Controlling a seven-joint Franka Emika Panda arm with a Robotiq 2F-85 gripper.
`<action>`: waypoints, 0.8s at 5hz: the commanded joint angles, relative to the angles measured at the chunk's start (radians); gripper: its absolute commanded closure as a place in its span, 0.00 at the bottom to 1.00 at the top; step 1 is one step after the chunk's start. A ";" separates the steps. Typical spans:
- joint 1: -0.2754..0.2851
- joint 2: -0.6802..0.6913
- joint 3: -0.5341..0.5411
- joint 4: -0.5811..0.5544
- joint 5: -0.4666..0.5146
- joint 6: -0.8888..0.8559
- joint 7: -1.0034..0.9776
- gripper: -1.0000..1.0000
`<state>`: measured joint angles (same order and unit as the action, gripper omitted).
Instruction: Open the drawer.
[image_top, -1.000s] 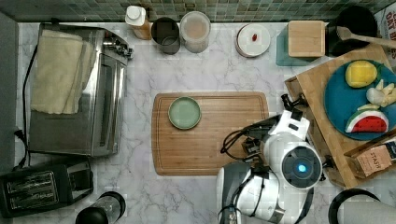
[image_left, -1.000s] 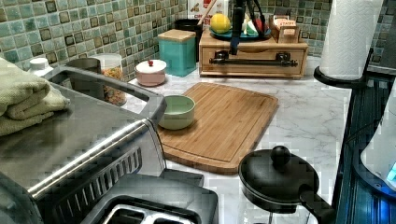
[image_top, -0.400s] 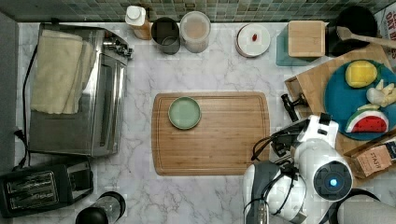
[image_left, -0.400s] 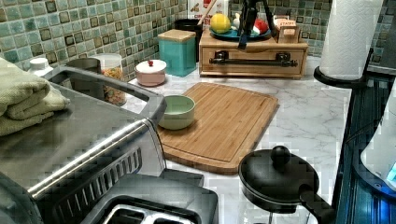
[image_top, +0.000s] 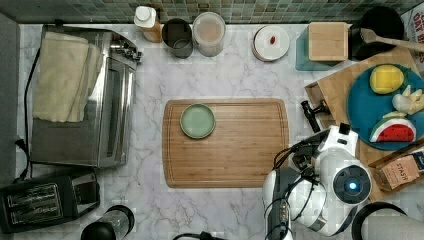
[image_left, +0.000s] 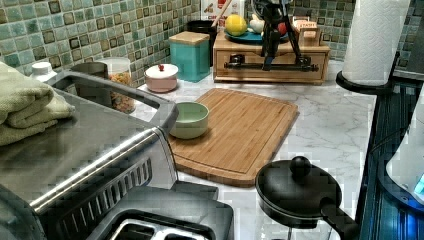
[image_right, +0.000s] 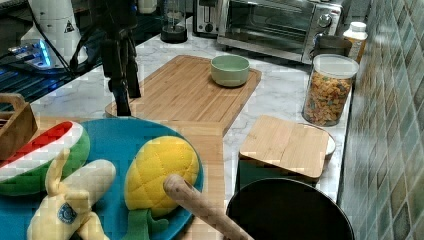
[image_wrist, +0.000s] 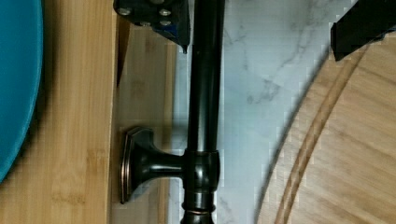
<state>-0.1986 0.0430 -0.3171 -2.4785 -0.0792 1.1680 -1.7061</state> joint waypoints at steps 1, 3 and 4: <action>-0.036 0.039 -0.014 0.029 0.028 0.114 -0.072 0.00; -0.049 0.130 0.009 0.065 0.111 0.083 -0.089 0.00; -0.042 0.140 -0.009 0.021 0.074 0.148 -0.001 0.00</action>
<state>-0.2290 0.1801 -0.3149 -2.4844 0.0000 1.2900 -1.7061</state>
